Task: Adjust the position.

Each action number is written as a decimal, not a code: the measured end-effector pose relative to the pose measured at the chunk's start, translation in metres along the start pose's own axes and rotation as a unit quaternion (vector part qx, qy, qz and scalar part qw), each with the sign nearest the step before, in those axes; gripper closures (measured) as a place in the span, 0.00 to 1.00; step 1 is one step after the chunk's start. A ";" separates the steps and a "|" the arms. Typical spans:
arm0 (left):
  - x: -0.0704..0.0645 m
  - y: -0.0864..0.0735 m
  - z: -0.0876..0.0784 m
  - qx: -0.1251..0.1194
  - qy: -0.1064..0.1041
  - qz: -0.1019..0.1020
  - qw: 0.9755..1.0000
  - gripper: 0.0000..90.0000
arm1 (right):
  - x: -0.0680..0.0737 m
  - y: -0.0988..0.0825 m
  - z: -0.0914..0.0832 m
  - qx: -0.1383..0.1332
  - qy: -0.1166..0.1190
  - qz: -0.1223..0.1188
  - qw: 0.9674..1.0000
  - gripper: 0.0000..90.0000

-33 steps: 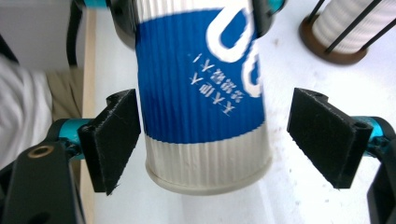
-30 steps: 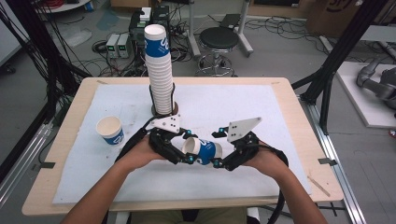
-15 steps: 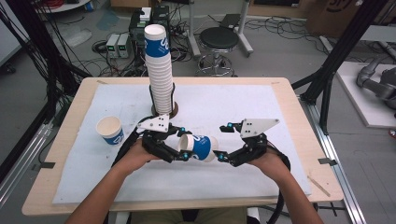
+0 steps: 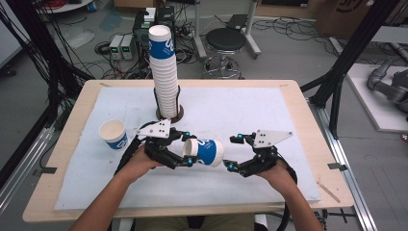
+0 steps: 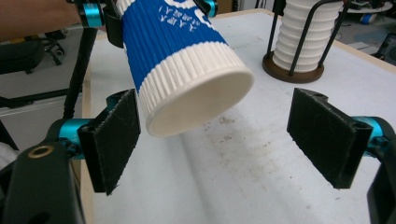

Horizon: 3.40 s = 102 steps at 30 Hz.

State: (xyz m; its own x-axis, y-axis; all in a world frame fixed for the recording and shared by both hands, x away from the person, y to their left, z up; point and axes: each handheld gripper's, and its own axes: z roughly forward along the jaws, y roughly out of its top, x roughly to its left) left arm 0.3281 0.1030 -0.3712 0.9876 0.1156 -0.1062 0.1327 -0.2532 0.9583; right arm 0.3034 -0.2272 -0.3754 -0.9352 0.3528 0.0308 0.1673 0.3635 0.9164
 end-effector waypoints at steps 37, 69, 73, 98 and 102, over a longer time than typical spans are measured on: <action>-0.007 0.000 0.005 -0.029 -0.052 0.012 0.998 0.33 | 0.006 -0.010 0.020 0.005 0.082 0.015 0.997 0.19; -0.014 -0.005 0.012 0.009 -0.019 -0.005 1.000 0.17 | 0.004 -0.006 0.012 0.006 0.101 -0.007 0.995 0.30; -0.015 -0.001 0.009 0.016 -0.011 0.000 1.000 0.17 | 0.004 -0.005 0.010 0.022 0.090 -0.015 0.996 0.30; -0.017 0.031 0.030 0.161 0.007 0.044 0.986 0.18 | 0.006 0.033 0.015 0.164 0.044 -0.104 0.980 0.30; -0.016 0.031 0.036 0.186 0.009 0.045 0.981 0.18 | 0.009 0.041 0.019 0.191 0.040 -0.126 0.973 0.30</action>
State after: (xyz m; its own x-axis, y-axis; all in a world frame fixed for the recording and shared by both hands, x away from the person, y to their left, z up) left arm 0.3192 0.0591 -0.3493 0.9956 0.0921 -0.0179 0.0695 -0.5960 0.7999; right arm 0.3081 -0.1929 -0.3447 -0.9804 0.1478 -0.1303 0.0189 0.7287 0.6846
